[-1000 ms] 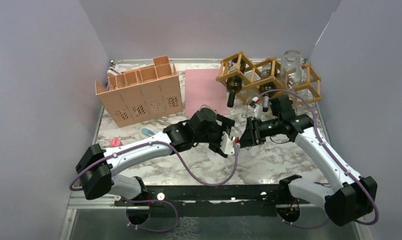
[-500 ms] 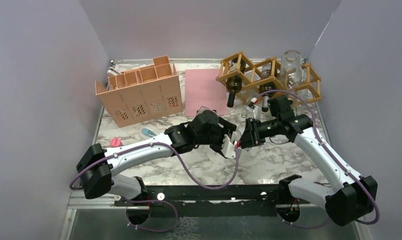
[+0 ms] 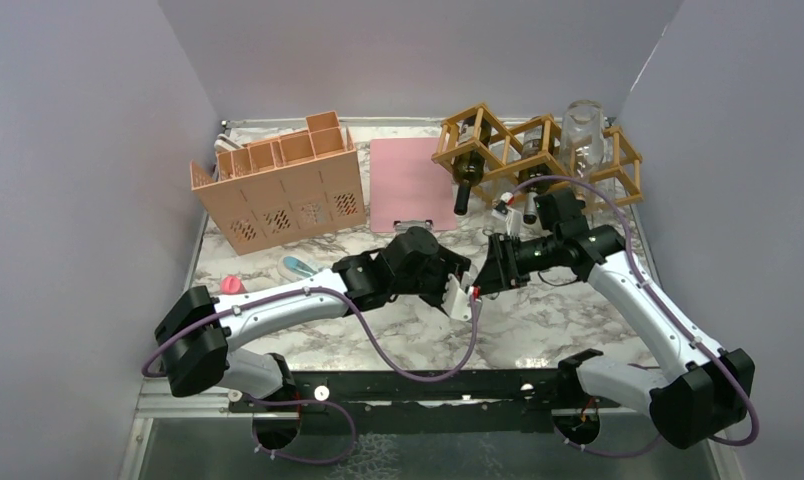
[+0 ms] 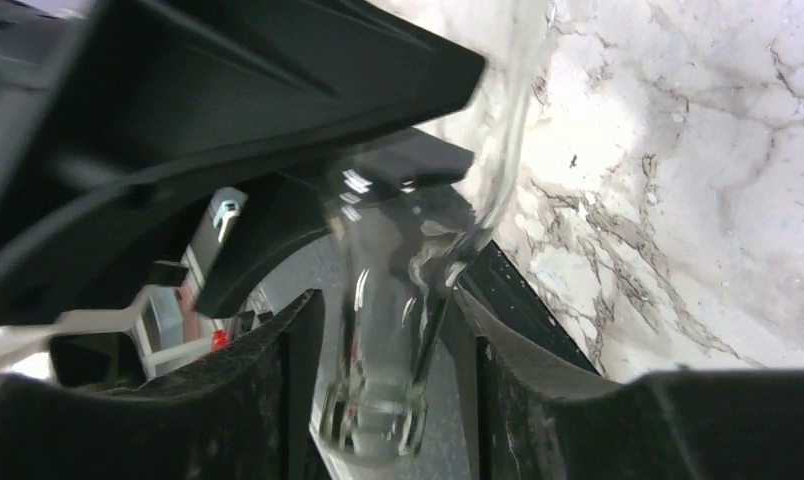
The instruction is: Take the wine bottle off the wine rack
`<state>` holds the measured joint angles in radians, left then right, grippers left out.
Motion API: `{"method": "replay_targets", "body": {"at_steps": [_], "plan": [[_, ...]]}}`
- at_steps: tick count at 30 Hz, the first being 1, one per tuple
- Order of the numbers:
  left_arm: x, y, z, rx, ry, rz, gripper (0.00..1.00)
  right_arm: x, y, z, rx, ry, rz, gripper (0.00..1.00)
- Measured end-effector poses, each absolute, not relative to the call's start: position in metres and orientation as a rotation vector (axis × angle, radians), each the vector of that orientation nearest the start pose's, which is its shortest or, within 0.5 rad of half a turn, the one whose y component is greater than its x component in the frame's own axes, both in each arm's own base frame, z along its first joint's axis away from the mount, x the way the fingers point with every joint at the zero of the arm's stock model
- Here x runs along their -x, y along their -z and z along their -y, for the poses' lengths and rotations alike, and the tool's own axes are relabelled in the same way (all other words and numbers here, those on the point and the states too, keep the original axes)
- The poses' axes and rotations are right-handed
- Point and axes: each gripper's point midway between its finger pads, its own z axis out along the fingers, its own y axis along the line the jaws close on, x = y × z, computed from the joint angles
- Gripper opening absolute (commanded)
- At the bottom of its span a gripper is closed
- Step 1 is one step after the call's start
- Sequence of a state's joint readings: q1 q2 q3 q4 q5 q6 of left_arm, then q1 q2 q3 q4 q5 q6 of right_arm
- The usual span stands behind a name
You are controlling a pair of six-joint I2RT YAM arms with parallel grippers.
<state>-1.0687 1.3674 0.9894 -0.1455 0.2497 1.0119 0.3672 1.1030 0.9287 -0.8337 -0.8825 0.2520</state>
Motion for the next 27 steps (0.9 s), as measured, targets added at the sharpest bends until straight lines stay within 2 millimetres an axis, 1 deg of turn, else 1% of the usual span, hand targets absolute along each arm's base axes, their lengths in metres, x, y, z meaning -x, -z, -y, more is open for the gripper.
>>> {"method": "replay_targets", "body": {"at_steps": [3, 6, 8, 10, 11, 15, 16, 20, 23, 25, 27], "plan": [[-0.194, -0.177, 0.371, -1.874, 0.306, -0.968, 0.37, -0.154, -0.202, -0.211, 0.512, -1.359, -2.497, 0.75], [-0.192, -0.161, 0.362, -1.865, 0.312, -1.017, 0.35, -0.163, -0.212, -0.212, 0.521, -1.323, -2.465, 0.9], [-0.19, -0.155, 0.356, -1.845, 0.316, -1.047, 0.34, -0.172, -0.221, -0.211, 0.514, -1.28, -2.438, 0.94], [-0.19, -0.153, 0.352, -1.806, 0.319, -1.071, 0.33, -0.181, -0.23, -0.211, 0.498, -1.236, -2.413, 1.0], [-0.19, -0.154, 0.349, -1.779, 0.321, -1.087, 0.33, -0.186, -0.235, -0.21, 0.487, -1.212, -2.401, 1.0], [-0.191, -0.164, 0.343, -1.663, 0.339, -1.138, 0.33, -0.206, -0.256, -0.206, 0.44, -1.102, -2.343, 1.0], [-0.194, -0.173, 0.34, -1.605, 0.332, -1.144, 0.33, -0.21, -0.259, -0.205, 0.428, -1.081, -2.332, 1.0], [-0.205, -0.198, 0.331, -1.419, 0.335, -1.199, 0.33, -0.23, -0.269, -0.194, 0.341, -0.945, -2.299, 1.0], [-0.223, -0.216, 0.316, -1.253, 0.315, -1.27, 0.33, -0.238, -0.271, -0.181, 0.273, -0.842, -2.279, 1.0], [-0.241, -0.227, 0.299, -1.113, 0.29, -1.328, 0.33, -0.24, -0.278, -0.172, 0.234, -0.78, -2.243, 0.99], [-0.261, -0.237, 0.278, -0.967, 0.26, -1.39, 0.34, -0.239, -0.288, -0.162, 0.205, -0.734, -2.192, 1.0]]}}
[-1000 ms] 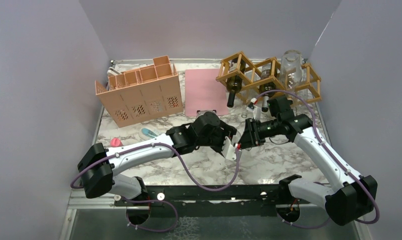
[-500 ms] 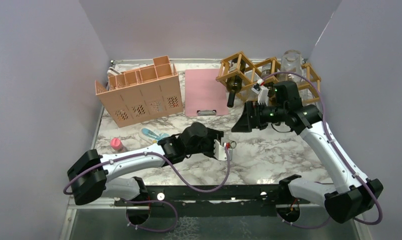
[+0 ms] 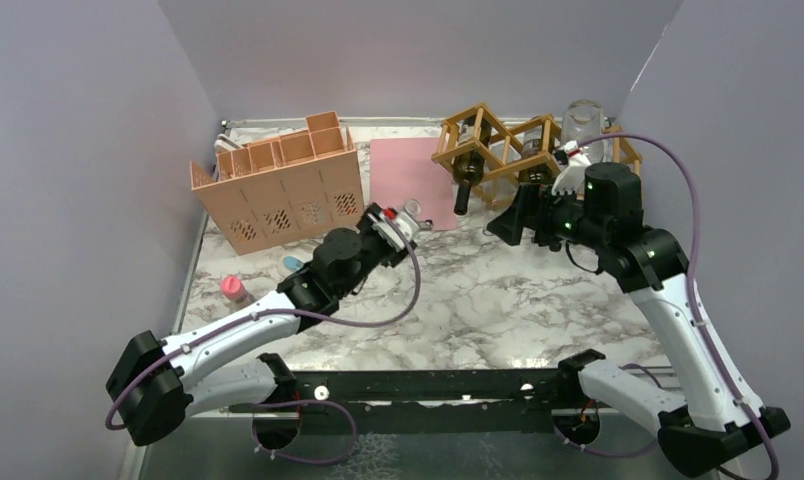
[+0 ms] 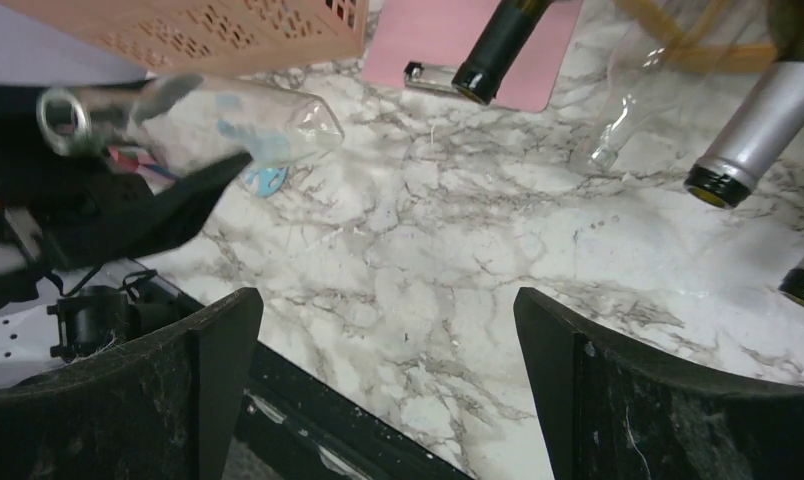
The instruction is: Take the wine bottle off the wine rack
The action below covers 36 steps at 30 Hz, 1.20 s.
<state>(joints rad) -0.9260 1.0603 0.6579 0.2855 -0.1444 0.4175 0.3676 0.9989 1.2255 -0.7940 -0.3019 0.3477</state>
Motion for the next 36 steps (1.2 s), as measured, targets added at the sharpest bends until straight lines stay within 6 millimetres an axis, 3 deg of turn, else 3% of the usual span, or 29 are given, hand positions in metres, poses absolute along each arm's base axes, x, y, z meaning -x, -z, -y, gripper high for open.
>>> {"method": "replay_targets", "body": {"at_steps": [4, 7, 11, 20, 28, 36], "plan": [[-0.302, -0.245, 0.228, -0.643, 0.208, -1.523, 0.34, -0.235, -0.306, -0.151, 0.176, -0.69, -2.109, 1.0], [-0.326, -0.243, 0.192, -0.432, 0.186, -1.598, 0.33, -0.236, -0.309, -0.148, 0.164, -0.675, -2.095, 1.0], [-0.342, -0.237, 0.167, -0.247, 0.176, -1.65, 0.34, -0.239, -0.304, -0.149, 0.157, -0.665, -2.113, 1.0], [-0.365, -0.207, 0.151, -0.082, 0.116, -1.719, 0.34, -0.239, -0.303, -0.149, 0.147, -0.669, -2.118, 1.0], [-0.376, -0.2, 0.148, -0.053, 0.073, -1.688, 0.34, -0.236, -0.297, -0.148, 0.141, -0.67, -2.13, 1.0], [-0.377, -0.179, 0.146, -0.067, 0.037, -1.7, 0.4, -0.236, -0.296, -0.148, 0.14, -0.67, -2.132, 1.0]]}}
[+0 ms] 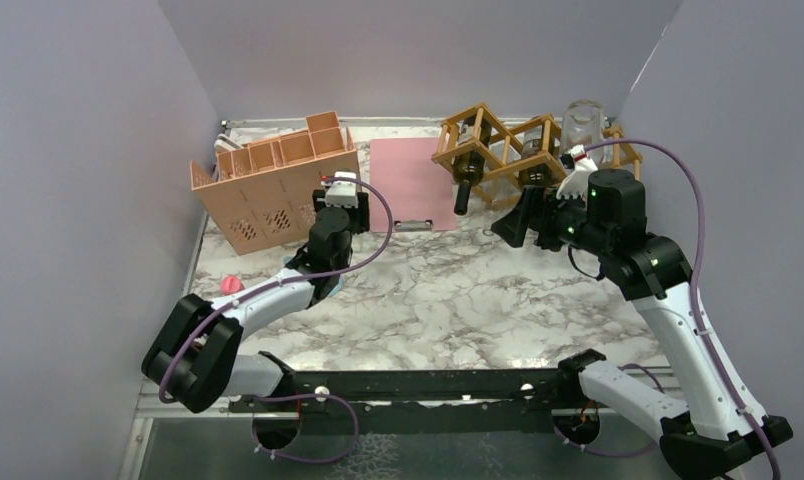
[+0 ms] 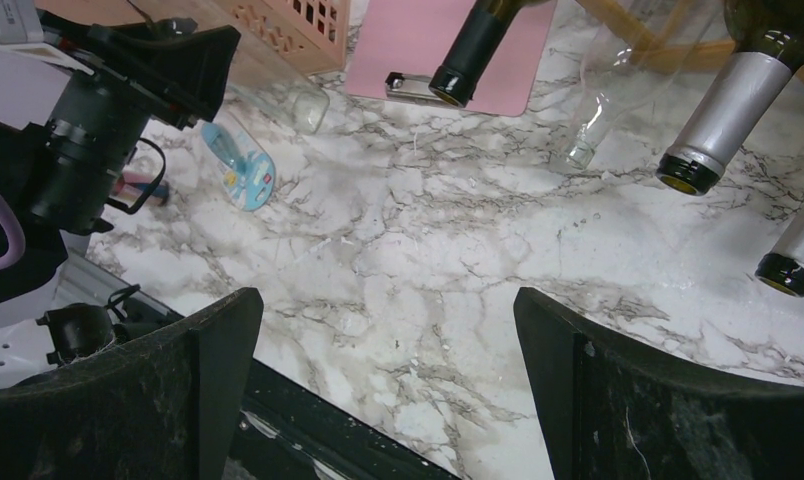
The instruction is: Take the wine bottle off the wine rack
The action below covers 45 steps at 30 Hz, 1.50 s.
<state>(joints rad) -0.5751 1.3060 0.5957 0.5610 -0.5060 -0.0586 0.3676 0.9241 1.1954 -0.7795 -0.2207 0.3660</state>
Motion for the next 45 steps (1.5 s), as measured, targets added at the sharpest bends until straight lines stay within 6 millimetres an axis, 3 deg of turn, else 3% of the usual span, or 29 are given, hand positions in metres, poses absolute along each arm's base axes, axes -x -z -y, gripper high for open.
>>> {"method": "replay_targets", "body": {"at_steps": [3, 8, 15, 22, 29, 31, 38, 42, 45], "plan": [[-0.377, -0.179, 0.145, -0.056, 0.041, -1.693, 0.45, -0.236, -0.296, -0.148, 0.141, -0.67, -2.133, 1.0], [-0.377, -0.179, 0.143, -0.026, 0.048, -1.685, 0.72, -0.235, -0.289, -0.147, 0.138, -0.668, -2.148, 1.0], [-0.372, -0.186, 0.139, 0.007, 0.073, -1.662, 0.98, -0.235, -0.284, -0.147, 0.135, -0.667, -2.162, 1.0], [-0.361, -0.214, 0.134, 0.034, 0.11, -1.605, 0.99, -0.234, -0.283, -0.147, 0.135, -0.667, -2.163, 1.0], [-0.332, -0.245, 0.117, 0.07, 0.141, -1.59, 0.99, -0.233, -0.283, -0.147, 0.135, -0.667, -2.162, 1.0], [-0.321, -0.263, 0.11, 0.076, 0.147, -1.584, 0.99, -0.234, -0.283, -0.147, 0.132, -0.668, -2.163, 1.0], [-0.29, -0.359, 0.095, 0.086, 0.234, -1.416, 0.99, -0.239, -0.274, -0.15, 0.099, -0.675, -2.206, 1.0], [-0.279, -0.393, 0.107, 0.025, 0.327, -1.339, 0.99, -0.242, -0.267, -0.149, 0.054, -0.658, -2.246, 1.0], [-0.282, -0.408, 0.132, -0.067, 0.409, -1.311, 0.99, -0.241, -0.268, -0.145, 0.017, -0.647, -2.25, 1.0]]}}
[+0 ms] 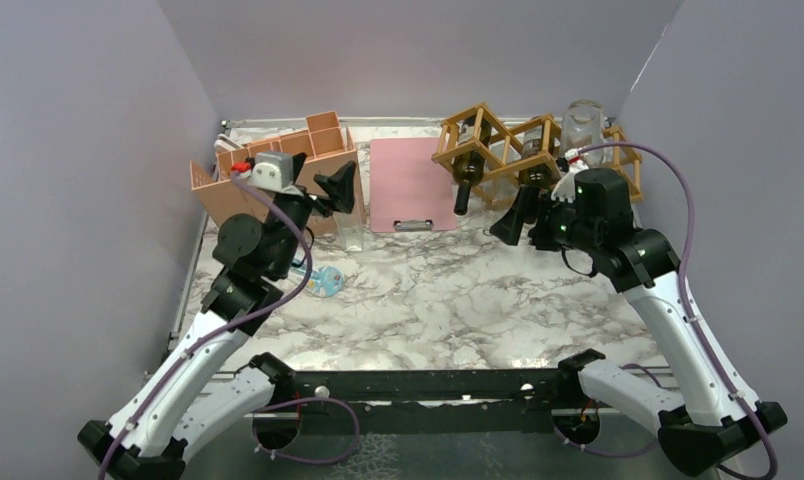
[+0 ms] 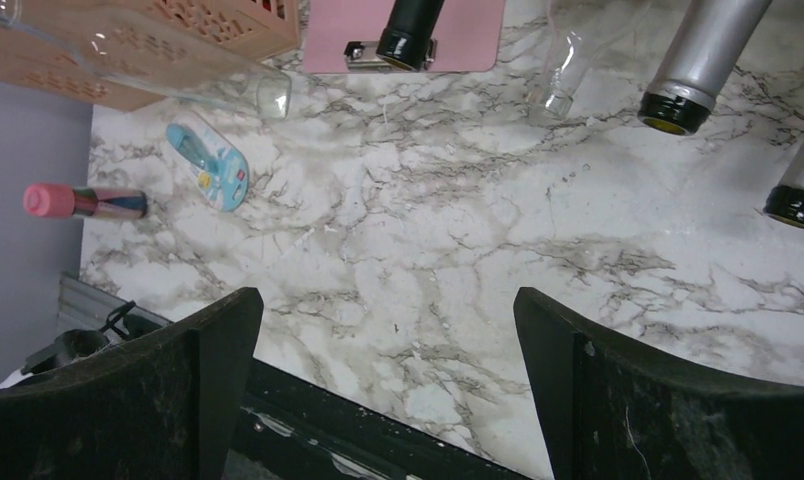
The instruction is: Take the wine bottle off the wine rack
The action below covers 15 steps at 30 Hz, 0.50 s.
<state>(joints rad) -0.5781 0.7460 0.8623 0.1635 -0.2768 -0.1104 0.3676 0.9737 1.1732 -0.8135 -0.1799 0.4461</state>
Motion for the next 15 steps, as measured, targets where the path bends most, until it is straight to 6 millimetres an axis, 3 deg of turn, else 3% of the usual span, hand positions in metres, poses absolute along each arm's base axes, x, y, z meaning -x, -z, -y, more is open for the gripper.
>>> {"method": "replay_targets", "body": {"at_steps": [4, 8, 12, 15], "plan": [[-0.296, -0.415, 0.174, -0.207, 0.513, -1.315, 0.99, -0.239, -0.265, -0.137, -0.034, -0.603, -2.264, 1.0], [-0.303, -0.407, 0.218, -0.376, 0.625, -1.34, 0.99, -0.238, -0.259, -0.129, -0.078, -0.553, -2.286, 1.0], [-0.292, -0.395, 0.233, -0.481, 0.692, -1.327, 0.99, -0.243, -0.265, -0.12, -0.108, -0.494, -2.26, 0.99], [-0.284, -0.381, 0.235, -0.521, 0.707, -1.325, 0.99, -0.249, -0.28, -0.116, -0.089, -0.46, -2.223, 1.0]]}}
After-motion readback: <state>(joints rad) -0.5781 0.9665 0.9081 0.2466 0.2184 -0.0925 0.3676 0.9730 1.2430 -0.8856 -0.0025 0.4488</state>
